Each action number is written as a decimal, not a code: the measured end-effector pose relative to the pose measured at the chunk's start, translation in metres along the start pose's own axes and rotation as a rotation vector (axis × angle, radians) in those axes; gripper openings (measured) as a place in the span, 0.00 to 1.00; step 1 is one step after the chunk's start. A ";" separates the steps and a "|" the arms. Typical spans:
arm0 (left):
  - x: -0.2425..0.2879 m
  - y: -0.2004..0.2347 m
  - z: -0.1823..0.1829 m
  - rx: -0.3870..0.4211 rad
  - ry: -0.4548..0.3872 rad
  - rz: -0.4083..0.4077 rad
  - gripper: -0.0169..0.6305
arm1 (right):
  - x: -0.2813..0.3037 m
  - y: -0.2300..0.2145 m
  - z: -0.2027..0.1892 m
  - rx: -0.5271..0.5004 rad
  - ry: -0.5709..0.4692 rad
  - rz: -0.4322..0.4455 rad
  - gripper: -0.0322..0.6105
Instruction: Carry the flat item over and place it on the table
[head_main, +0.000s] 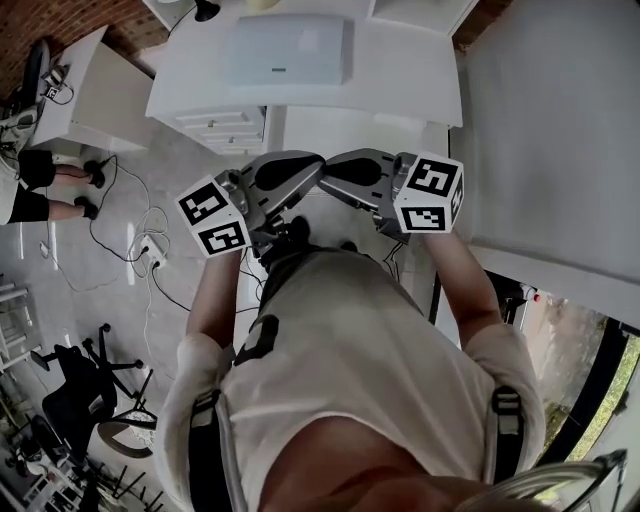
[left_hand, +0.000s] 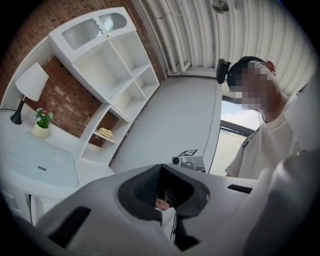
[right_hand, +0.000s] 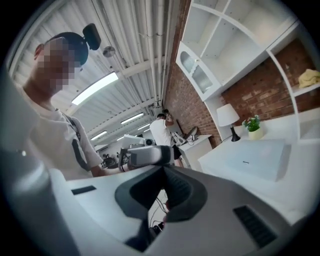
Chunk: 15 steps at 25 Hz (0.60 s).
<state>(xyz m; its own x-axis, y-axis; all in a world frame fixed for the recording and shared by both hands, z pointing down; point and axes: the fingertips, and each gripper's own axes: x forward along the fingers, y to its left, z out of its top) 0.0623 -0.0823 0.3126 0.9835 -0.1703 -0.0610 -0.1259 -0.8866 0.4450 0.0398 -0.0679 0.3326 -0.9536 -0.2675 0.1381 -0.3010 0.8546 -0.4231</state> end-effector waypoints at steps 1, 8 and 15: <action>0.000 0.002 0.001 0.005 -0.007 0.016 0.06 | -0.006 -0.003 0.003 0.019 -0.032 -0.020 0.07; -0.016 0.011 -0.012 0.038 0.040 0.134 0.06 | -0.044 -0.014 -0.013 0.142 -0.110 -0.115 0.07; -0.017 -0.017 -0.063 0.095 0.167 0.187 0.06 | -0.045 0.017 -0.048 0.218 -0.109 -0.088 0.07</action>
<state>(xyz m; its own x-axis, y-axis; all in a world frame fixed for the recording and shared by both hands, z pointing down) 0.0557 -0.0375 0.3623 0.9489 -0.2682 0.1665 -0.3110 -0.8843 0.3483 0.0779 -0.0199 0.3619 -0.9150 -0.3931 0.0909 -0.3657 0.7130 -0.5982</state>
